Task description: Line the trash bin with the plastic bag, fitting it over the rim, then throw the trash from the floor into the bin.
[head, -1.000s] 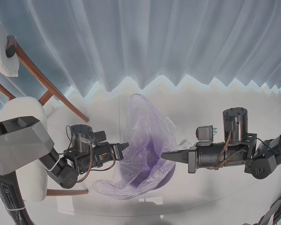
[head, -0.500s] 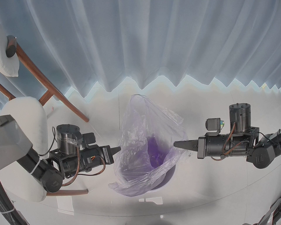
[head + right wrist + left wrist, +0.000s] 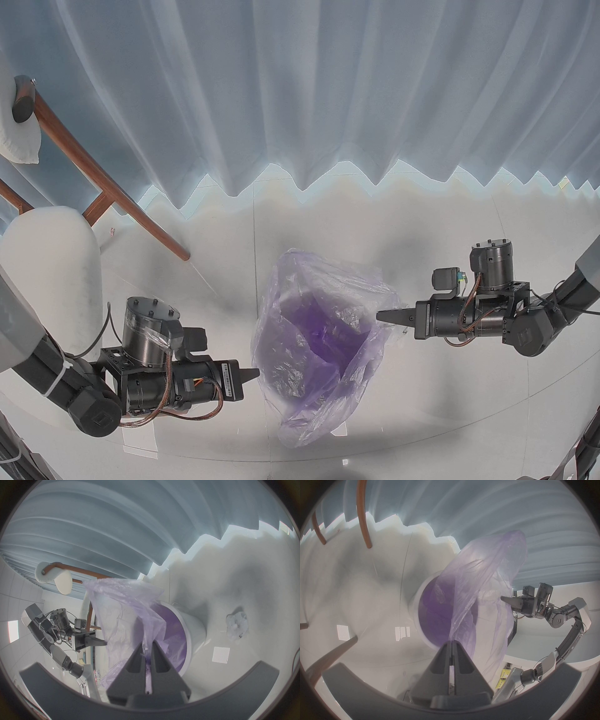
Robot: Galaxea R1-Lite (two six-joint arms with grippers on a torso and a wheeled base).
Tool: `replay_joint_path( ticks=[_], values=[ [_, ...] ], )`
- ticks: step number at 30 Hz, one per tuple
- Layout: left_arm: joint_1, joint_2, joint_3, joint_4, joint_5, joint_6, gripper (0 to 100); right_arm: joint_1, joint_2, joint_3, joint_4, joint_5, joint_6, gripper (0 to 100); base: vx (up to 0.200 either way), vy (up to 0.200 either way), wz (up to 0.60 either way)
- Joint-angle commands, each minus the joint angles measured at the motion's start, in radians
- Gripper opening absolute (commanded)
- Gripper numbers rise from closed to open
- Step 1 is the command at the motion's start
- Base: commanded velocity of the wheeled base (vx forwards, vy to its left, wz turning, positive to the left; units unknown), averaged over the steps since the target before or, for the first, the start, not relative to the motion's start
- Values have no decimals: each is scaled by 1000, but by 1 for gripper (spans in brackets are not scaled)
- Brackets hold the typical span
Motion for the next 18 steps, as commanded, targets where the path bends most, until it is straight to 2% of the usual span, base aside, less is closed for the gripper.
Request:
replay_joint_path(
  ticks=[1, 6, 11, 14, 18],
  values=[
    [1, 34, 13, 1, 5, -7, 0, -3, 100, 0, -60, -3, 1, 0, 0, 0, 0],
    [18, 28, -1, -7, 7, -48, 0, -23, 97, -15, -76, -3, 5, 0, 0, 0, 0],
    [87, 31, -173, -13, 0, -209, 0, -77, 103, -89, -73, -4, 53, 0, 0, 0, 0],
    [114, 44, -260, 8, -1, -223, 0, -94, 106, -135, -63, -4, 97, 0, 0, 0, 0],
    [142, 97, -414, 130, -3, -228, 0, -114, 143, -221, -53, -26, 146, 0, 0, 0, 0]
  ],
)
